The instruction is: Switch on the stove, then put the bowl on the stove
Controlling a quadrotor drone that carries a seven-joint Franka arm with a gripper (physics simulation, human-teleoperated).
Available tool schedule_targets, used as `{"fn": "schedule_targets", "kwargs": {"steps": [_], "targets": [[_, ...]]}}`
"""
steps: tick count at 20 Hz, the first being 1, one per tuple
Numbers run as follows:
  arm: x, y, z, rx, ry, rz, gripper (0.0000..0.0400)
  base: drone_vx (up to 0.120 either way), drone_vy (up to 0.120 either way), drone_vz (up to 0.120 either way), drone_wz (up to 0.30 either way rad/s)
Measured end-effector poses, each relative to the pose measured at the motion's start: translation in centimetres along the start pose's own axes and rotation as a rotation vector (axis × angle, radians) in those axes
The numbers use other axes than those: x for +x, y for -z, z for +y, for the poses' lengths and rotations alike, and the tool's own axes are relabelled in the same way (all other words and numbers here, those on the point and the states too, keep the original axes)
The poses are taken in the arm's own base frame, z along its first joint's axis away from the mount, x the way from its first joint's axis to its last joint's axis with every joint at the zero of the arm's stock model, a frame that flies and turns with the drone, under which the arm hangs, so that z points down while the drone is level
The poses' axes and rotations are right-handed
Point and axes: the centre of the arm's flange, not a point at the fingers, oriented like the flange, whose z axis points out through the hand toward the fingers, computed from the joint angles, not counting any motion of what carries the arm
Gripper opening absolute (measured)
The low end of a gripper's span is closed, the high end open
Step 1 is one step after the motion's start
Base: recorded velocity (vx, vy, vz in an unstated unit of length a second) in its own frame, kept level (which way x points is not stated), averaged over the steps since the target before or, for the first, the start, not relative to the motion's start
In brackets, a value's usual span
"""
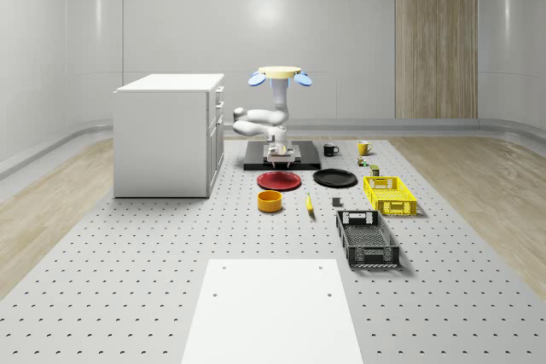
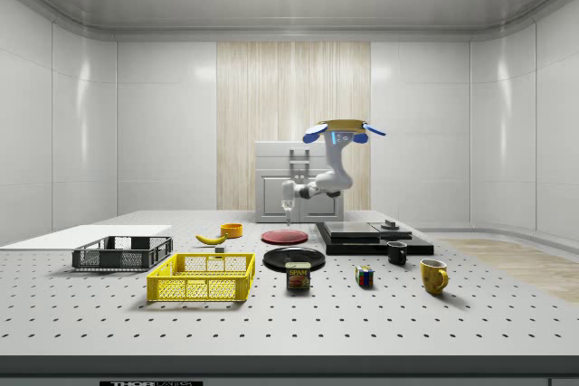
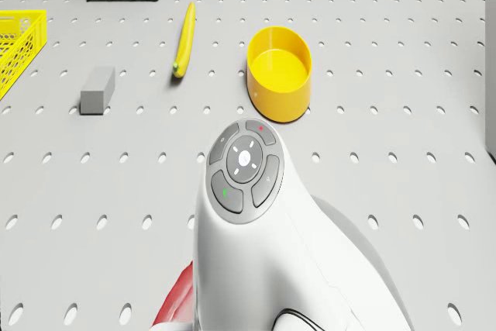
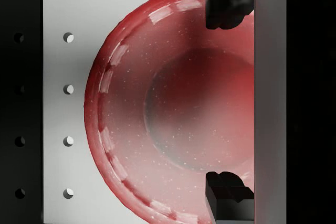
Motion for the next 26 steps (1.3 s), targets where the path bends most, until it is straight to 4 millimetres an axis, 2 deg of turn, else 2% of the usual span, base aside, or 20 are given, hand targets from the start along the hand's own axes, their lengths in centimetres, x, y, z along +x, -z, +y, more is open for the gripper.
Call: {"fn": "schedule_targets", "kwargs": {"steps": [26], "targets": [[0.0,0.0,0.0,0.0,0.0,0.0,0.04,0.12,0.0,0.0,0.0]]}}
